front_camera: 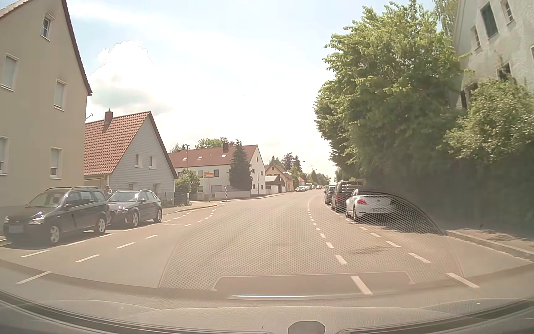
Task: Follow the waypoints while adhering to traffic rules and regulations
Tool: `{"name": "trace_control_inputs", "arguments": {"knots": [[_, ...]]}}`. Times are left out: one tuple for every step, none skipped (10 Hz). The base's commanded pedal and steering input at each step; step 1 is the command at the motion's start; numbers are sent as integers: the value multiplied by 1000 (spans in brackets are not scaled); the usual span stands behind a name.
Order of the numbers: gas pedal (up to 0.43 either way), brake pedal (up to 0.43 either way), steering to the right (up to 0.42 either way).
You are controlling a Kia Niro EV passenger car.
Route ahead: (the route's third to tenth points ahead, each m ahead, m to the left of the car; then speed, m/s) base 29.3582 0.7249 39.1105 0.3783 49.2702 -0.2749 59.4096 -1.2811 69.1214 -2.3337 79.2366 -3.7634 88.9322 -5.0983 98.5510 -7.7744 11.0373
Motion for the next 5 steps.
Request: {"name": "trace_control_inputs", "arguments": {"knots": [[138,0,4],[138,0,4],[138,0,5],[138,0,4],[138,0,4]]}}
